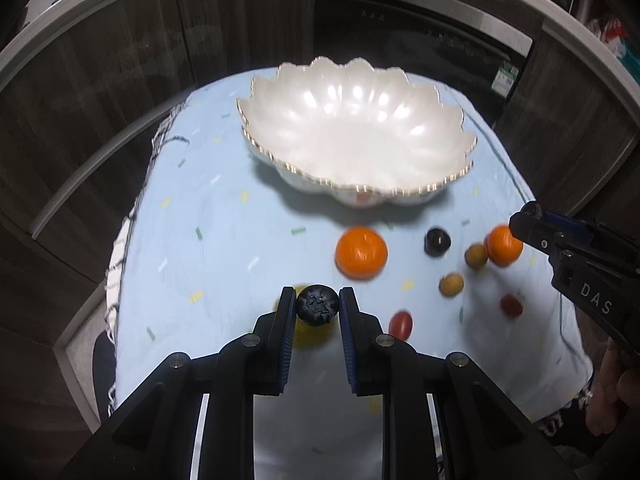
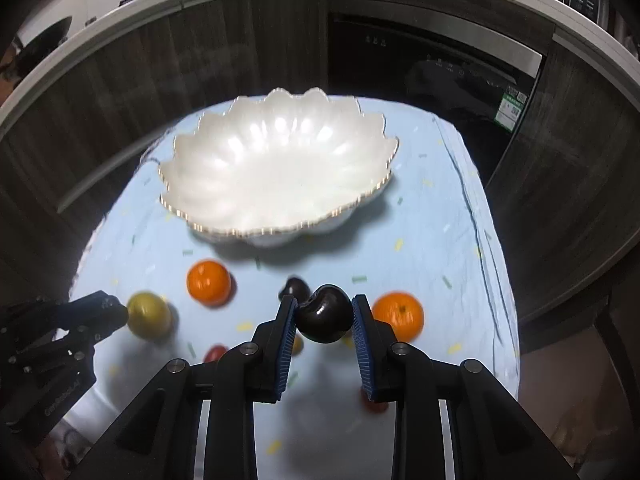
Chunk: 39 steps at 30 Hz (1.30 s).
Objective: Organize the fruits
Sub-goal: 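Carry the blueberry and dark plum over the white bowl with both grippers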
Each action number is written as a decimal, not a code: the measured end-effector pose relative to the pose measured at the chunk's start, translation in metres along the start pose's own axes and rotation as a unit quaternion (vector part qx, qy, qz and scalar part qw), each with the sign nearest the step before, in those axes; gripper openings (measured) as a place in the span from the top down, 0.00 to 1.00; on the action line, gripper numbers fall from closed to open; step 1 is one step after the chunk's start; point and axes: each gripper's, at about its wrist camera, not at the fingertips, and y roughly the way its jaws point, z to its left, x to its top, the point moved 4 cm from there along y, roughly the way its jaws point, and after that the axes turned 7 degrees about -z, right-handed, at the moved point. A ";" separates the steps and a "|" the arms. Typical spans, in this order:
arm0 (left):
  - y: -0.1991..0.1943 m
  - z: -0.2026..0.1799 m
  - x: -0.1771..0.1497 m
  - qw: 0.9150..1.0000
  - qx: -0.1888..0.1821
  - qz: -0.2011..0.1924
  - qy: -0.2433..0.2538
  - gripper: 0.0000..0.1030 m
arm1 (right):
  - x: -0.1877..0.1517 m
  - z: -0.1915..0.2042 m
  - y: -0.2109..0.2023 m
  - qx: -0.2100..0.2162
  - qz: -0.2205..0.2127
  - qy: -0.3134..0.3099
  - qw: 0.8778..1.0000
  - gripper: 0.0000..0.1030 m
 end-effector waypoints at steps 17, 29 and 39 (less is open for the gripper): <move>-0.001 -0.003 0.076 0.999 -0.016 -0.041 0.010 0.78 | 0.063 -0.013 0.005 -0.008 -0.044 0.023 0.999 0.71; 0.025 -0.002 0.111 0.999 -0.021 -0.042 0.011 0.78 | 0.097 -0.025 0.021 -0.027 -0.062 0.017 0.998 0.71; 0.056 0.011 0.129 0.999 0.002 -0.047 0.021 0.78 | 0.106 -0.023 0.061 -0.027 -0.038 0.017 0.999 0.71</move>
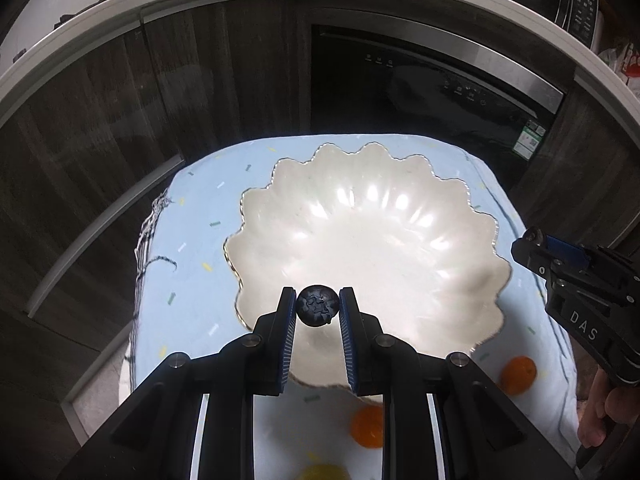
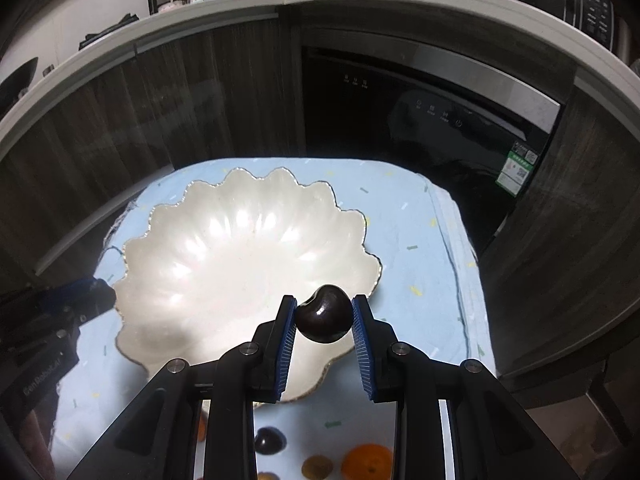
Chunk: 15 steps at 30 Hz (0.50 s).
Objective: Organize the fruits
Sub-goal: 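Carry the blueberry and dark plum over the white bowl with both grippers, then open both grippers to drop the blueberry and plum into the bowl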
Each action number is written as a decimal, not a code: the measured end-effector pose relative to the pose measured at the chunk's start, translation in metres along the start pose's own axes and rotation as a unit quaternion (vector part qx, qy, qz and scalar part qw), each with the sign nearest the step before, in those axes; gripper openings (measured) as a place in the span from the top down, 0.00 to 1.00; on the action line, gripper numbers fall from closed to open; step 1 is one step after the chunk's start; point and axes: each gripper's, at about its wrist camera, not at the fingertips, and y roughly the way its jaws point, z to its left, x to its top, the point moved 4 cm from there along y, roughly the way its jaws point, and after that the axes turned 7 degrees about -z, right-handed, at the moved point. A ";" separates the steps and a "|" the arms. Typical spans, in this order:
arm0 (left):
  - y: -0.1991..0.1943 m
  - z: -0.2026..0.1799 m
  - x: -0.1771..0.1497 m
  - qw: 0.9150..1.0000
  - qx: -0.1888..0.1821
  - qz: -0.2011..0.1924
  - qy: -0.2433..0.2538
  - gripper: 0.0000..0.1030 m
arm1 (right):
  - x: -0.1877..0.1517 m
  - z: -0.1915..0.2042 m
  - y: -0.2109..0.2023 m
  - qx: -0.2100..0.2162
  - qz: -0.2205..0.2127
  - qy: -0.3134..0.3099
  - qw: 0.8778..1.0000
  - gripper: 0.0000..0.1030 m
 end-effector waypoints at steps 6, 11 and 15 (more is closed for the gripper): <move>0.017 0.003 0.003 1.000 0.002 0.001 0.010 0.78 | 0.000 0.003 0.018 -0.015 0.005 -0.018 1.000 0.71; 0.028 0.005 0.003 1.000 0.004 0.008 0.010 0.78 | 0.001 0.006 0.033 -0.012 0.018 -0.027 0.999 0.71; 0.038 0.005 0.002 1.000 0.006 0.016 0.014 0.78 | -0.002 0.006 0.047 -0.010 0.035 -0.027 0.999 0.71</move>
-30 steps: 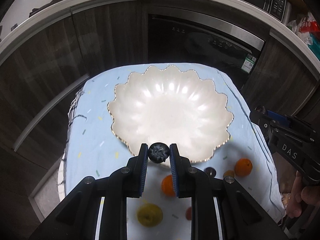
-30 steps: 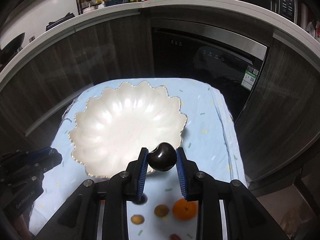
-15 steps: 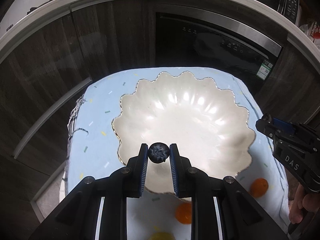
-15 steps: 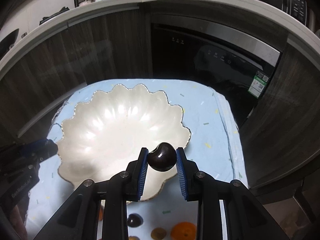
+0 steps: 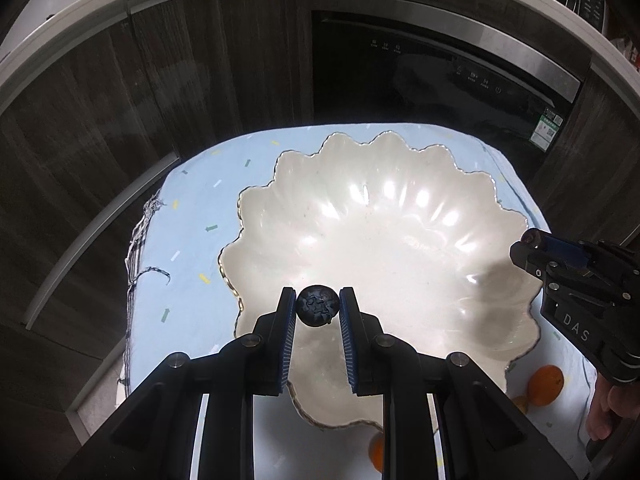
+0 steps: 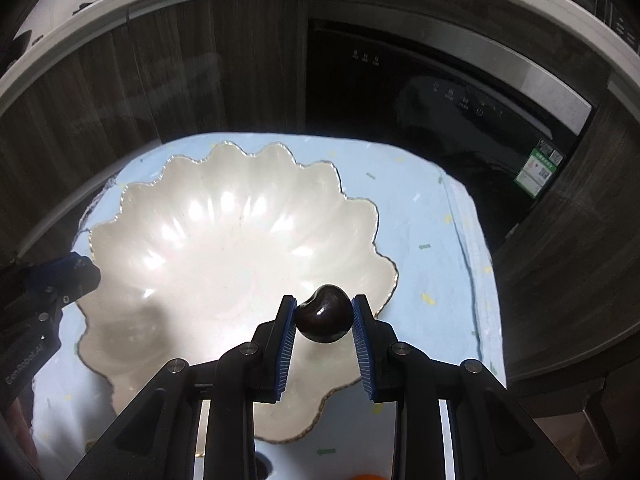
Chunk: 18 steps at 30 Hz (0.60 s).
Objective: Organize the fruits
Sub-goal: 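Open both grippers to drop the blueberry and plum into the bowl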
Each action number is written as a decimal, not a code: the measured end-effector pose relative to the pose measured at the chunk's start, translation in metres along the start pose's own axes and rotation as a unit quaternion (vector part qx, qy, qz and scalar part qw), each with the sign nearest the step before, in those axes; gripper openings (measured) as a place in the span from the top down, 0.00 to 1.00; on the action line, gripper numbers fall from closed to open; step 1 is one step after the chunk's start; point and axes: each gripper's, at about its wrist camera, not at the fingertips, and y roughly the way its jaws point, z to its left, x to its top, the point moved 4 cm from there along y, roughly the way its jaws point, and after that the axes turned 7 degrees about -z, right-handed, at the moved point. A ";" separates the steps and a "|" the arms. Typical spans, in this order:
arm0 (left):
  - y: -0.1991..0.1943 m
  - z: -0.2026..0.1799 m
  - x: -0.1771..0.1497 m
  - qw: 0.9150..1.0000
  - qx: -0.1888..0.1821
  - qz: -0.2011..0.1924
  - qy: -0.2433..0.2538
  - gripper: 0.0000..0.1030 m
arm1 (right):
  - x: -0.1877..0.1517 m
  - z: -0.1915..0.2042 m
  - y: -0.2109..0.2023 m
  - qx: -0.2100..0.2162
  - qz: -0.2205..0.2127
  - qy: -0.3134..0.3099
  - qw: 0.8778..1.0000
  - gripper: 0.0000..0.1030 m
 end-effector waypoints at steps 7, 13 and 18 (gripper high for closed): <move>0.006 -0.002 -0.002 1.000 0.007 0.010 0.010 0.61 | -0.007 0.007 0.014 0.008 0.018 -0.019 1.000 0.71; -0.003 0.001 -0.001 1.000 0.024 -0.006 0.015 0.40 | -0.003 0.006 0.008 0.001 0.008 -0.025 1.000 0.41; -0.014 0.004 0.006 0.999 0.028 -0.015 0.016 0.29 | 0.008 0.001 -0.006 -0.022 -0.015 -0.027 0.999 0.33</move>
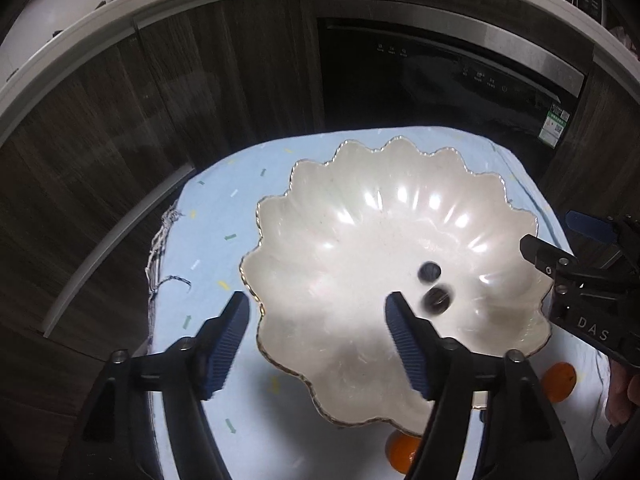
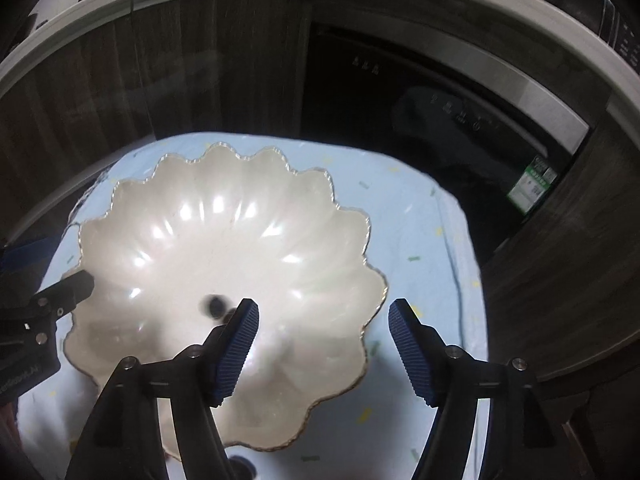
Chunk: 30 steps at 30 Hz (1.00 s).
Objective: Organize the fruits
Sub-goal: 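Open both grippers to drop the blueberry and plum into the bowl, then move both grippers back toward the remaining fruits on the cloth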
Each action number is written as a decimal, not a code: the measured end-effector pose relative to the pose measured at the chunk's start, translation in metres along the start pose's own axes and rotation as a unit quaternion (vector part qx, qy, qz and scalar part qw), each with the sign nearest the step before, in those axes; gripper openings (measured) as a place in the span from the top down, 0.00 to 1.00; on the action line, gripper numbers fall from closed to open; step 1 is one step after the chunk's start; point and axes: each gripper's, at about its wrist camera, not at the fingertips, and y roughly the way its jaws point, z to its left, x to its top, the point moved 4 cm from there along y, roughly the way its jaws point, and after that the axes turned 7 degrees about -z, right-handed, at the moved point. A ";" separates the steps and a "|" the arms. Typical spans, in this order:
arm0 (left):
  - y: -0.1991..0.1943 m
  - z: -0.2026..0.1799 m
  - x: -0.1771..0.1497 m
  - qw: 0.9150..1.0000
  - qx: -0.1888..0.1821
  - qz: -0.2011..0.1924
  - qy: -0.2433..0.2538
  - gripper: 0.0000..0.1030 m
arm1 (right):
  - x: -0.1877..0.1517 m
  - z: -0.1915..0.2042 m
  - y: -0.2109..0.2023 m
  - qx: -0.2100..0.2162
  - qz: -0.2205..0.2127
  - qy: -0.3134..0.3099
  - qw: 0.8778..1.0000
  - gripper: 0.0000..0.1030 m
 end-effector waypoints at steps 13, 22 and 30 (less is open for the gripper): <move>-0.049 -0.004 0.020 0.999 -0.005 -0.040 -0.002 0.17 | 0.029 -0.010 -0.058 -0.006 -0.054 0.010 0.998 0.33; -0.070 -0.012 0.015 0.999 -0.012 -0.044 -0.005 0.17 | 0.026 -0.013 -0.084 0.007 -0.067 0.024 0.997 0.33; -0.082 -0.025 0.003 0.999 -0.019 -0.048 0.005 0.17 | 0.011 -0.019 -0.103 0.010 -0.073 0.034 0.997 0.33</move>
